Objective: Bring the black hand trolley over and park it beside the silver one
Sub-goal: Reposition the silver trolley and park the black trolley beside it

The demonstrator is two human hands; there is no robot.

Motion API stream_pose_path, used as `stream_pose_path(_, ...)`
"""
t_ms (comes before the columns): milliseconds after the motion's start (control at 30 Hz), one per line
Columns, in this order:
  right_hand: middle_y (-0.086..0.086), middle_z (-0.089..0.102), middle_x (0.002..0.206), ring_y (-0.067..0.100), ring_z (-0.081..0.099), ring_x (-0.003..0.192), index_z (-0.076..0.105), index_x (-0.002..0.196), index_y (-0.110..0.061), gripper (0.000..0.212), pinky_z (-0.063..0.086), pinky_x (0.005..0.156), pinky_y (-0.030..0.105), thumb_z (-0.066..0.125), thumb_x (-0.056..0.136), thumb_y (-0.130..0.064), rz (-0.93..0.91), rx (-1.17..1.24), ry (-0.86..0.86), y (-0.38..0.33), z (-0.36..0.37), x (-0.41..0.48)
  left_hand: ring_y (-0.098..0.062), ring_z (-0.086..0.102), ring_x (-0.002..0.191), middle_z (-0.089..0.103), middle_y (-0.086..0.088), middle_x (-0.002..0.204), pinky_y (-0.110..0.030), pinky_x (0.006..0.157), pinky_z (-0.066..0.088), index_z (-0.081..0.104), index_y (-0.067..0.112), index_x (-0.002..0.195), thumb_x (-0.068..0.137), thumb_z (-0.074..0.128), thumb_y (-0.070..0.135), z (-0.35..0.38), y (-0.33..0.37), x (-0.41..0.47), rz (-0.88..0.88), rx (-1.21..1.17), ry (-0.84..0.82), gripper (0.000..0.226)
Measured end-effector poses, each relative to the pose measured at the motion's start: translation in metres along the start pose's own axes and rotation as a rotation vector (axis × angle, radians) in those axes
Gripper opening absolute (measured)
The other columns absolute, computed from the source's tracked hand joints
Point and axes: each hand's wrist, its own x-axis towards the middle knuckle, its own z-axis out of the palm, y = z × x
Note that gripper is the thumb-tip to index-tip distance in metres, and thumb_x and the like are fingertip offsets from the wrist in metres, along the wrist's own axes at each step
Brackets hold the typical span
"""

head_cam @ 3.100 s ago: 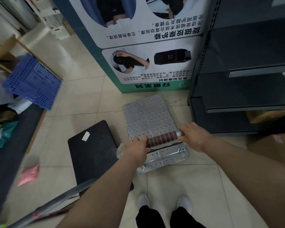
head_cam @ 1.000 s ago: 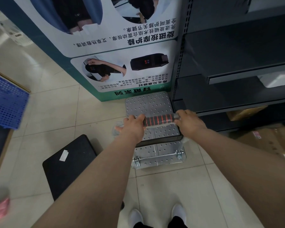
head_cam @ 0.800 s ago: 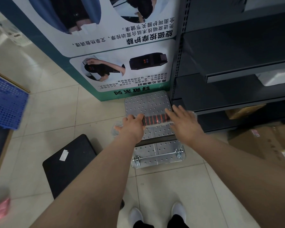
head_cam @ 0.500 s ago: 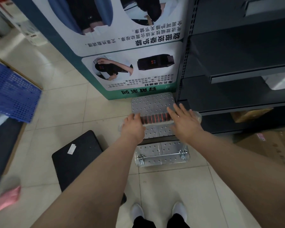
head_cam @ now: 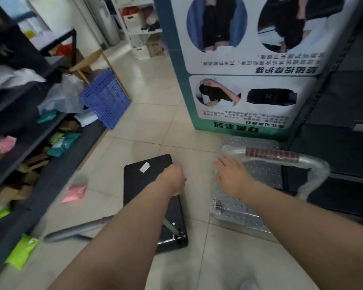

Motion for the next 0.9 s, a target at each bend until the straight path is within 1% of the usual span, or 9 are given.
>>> stream_pose_path(133,0.01,0.018,0.157,0.026,0.009,0.145,0.022,0.146,-0.011,0.055,0.012,0.117,0.041,0.035,0.098,-0.035,-0.115,-0.036,-0.059,-0.087,0.028,0.014,-0.033,0.05,0.113,0.05,-0.019,0.126,-0.039,0.089,0.041,0.046,0.0,0.121,0.095,0.047,0.024,0.002,-0.096,-0.043,-0.122,-0.067,0.03,0.035)
stream_pose_path(267,0.011,0.032,0.15,0.026,0.024,0.141,0.029,0.144,-0.011,0.054,0.022,0.114,0.037,0.038,0.097,-0.037,-0.214,0.026,-0.102,-0.181,0.061,0.018,-0.033,0.048,0.118,0.049,-0.017,0.132,-0.039,0.096,0.041,0.043,0.003,0.13,0.093,0.05,0.027,0.017,-0.195,-0.087,-0.22,-0.117,0.014,0.044)
stream_pose_path(400,0.008,0.041,0.144,0.027,0.036,0.134,0.033,0.142,-0.013,0.053,0.029,0.11,0.037,0.04,0.096,-0.038,-0.257,0.065,-0.159,-0.255,0.091,0.021,-0.032,0.049,0.118,0.051,-0.014,0.13,-0.039,0.095,0.041,0.045,0.007,0.13,0.092,0.051,0.042,0.038,-0.279,-0.122,-0.243,-0.135,-0.023,0.051)
stream_pose_path(467,0.01,0.047,0.138,0.029,0.044,0.126,0.036,0.14,-0.014,0.051,0.035,0.105,0.037,0.04,0.096,-0.038,-0.238,0.075,-0.198,-0.281,0.104,0.022,-0.031,0.049,0.118,0.053,-0.013,0.13,-0.037,0.095,0.039,0.047,0.011,0.13,0.09,0.054,0.04,0.049,-0.31,-0.134,-0.2,-0.109,-0.019,0.05)
stream_pose_path(567,0.009,0.058,0.12,0.031,0.053,0.112,0.046,0.128,-0.016,0.044,0.044,0.094,0.041,0.037,0.095,-0.043,-0.179,0.039,-0.169,-0.301,0.119,0.026,-0.028,0.051,0.115,0.055,-0.008,0.126,-0.036,0.088,0.038,0.049,0.017,0.128,0.089,0.054,0.028,0.059,-0.341,-0.142,-0.165,-0.078,0.061,0.04)
stream_pose_path(633,0.009,0.061,0.109,0.03,0.055,0.103,0.052,0.118,-0.016,0.039,0.046,0.085,0.038,0.038,0.095,-0.045,-0.143,0.046,-0.14,-0.305,0.123,0.027,-0.028,0.054,0.108,0.059,-0.008,0.12,-0.035,0.079,0.037,0.053,0.016,0.118,0.091,0.05,0.021,0.065,-0.352,-0.142,-0.167,-0.023,0.113,0.028)
stream_pose_path(667,0.009,0.062,0.106,0.03,0.056,0.1,0.053,0.115,-0.016,0.038,0.045,0.082,0.037,0.04,0.094,-0.045,-0.14,0.049,-0.133,-0.306,0.125,0.027,-0.028,0.053,0.108,0.058,-0.007,0.119,-0.035,0.078,0.035,0.053,0.017,0.117,0.092,0.048,0.021,0.069,-0.356,-0.142,-0.173,-0.002,0.136,0.025)
stream_pose_path(800,0.007,0.063,0.1,0.027,0.057,0.094,0.055,0.11,-0.017,0.034,0.042,0.075,0.035,0.043,0.093,-0.044,-0.139,0.067,-0.134,-0.305,0.127,0.025,-0.028,0.041,0.117,0.047,-0.004,0.127,-0.037,0.101,0.027,0.043,0.019,0.125,0.097,0.042,0.027,0.093,-0.361,-0.14,-0.176,-0.005,0.19,0.029)
stream_pose_path(900,0.004,0.061,0.1,0.024,0.057,0.093,0.055,0.111,-0.018,0.033,0.042,0.076,0.035,0.042,0.094,-0.043,-0.136,0.071,-0.129,-0.298,0.128,0.022,-0.028,0.041,0.114,0.047,-0.003,0.125,-0.038,0.103,0.026,0.042,0.018,0.12,0.096,0.042,0.024,0.101,-0.354,-0.136,-0.166,0.01,0.219,0.025)
